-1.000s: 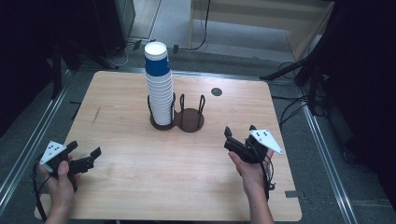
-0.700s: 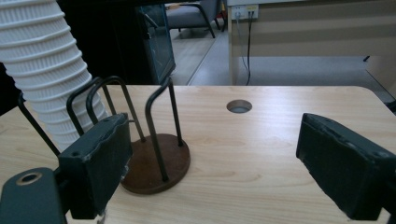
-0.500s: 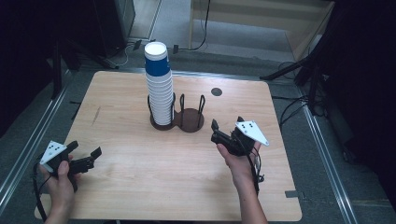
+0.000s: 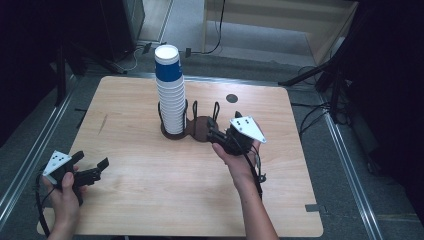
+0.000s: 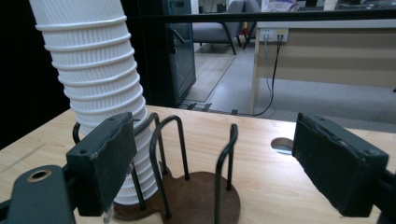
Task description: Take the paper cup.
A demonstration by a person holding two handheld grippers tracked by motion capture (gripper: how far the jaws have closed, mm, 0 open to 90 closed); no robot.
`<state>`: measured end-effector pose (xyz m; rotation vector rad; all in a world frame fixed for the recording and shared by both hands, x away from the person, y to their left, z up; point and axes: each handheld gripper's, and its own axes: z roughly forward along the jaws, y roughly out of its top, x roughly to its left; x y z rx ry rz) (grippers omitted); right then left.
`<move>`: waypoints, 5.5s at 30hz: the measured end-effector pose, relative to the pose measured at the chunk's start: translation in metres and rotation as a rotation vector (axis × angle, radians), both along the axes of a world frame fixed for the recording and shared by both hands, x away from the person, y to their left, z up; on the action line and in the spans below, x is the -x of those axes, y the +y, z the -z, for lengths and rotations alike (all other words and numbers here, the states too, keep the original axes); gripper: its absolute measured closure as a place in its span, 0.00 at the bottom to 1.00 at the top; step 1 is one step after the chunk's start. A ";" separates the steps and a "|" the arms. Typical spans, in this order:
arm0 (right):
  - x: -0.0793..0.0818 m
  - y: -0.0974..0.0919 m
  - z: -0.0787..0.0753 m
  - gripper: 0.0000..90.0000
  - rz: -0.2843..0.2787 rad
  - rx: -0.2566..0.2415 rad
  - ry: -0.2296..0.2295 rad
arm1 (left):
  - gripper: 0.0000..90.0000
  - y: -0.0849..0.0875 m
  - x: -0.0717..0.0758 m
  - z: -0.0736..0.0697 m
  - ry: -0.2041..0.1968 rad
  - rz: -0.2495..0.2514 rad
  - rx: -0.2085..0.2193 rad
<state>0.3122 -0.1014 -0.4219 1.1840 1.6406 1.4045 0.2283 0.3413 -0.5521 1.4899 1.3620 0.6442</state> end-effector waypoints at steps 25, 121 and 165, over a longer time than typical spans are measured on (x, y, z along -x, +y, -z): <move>-0.024 0.062 -0.020 0.15 -0.071 0.008 -0.051 | 0.00 -0.001 -0.001 0.000 0.004 0.008 -0.005; -0.082 0.140 -0.109 0.22 -0.071 -0.047 -0.125 | 0.00 -0.003 -0.004 0.000 0.021 -0.022 -0.006; -0.054 0.043 -0.088 0.22 0.064 -0.036 -0.130 | 0.00 -0.003 -0.004 0.000 0.019 -0.018 -0.016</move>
